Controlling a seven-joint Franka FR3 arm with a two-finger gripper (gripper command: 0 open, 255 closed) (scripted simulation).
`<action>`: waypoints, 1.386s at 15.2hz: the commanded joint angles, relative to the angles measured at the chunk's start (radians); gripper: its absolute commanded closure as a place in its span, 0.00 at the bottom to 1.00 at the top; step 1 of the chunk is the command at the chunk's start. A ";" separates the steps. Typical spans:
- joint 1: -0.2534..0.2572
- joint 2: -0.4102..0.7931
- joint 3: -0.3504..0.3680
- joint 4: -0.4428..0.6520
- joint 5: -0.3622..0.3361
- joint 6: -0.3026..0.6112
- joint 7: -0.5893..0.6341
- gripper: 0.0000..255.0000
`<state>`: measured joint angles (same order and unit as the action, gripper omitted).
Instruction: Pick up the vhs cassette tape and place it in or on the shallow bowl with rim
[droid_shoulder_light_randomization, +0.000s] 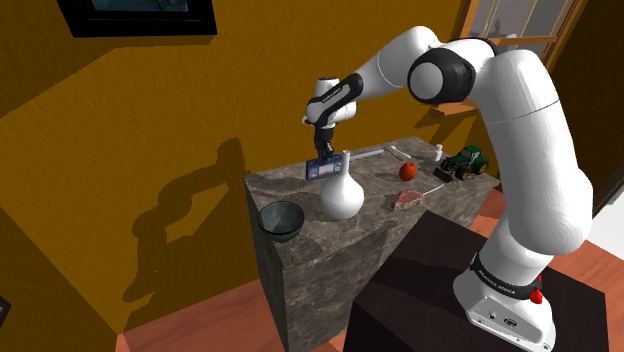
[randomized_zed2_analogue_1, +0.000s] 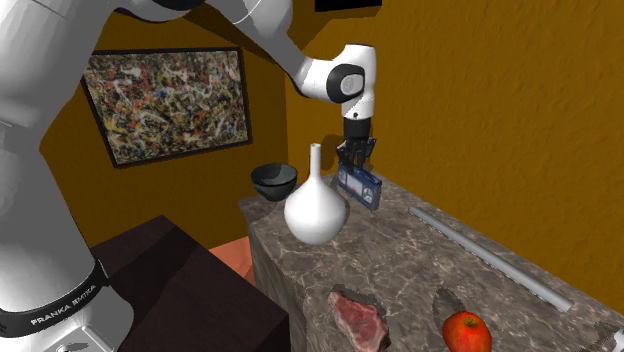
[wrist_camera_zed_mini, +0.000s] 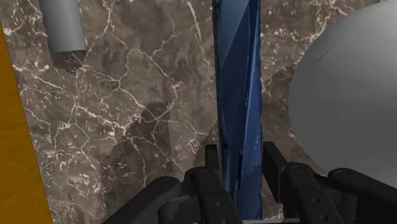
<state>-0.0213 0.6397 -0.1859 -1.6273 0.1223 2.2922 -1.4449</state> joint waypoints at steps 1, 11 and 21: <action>0.002 -0.017 -0.003 0.002 -0.003 -0.019 0.002 1.00; 0.043 -0.103 -0.007 -0.025 -0.024 -0.076 0.048 1.00; 0.215 -0.212 0.025 -0.170 -0.071 -0.041 0.265 1.00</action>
<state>0.1801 0.4356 -0.1634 -1.7856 0.0551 2.2478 -1.1989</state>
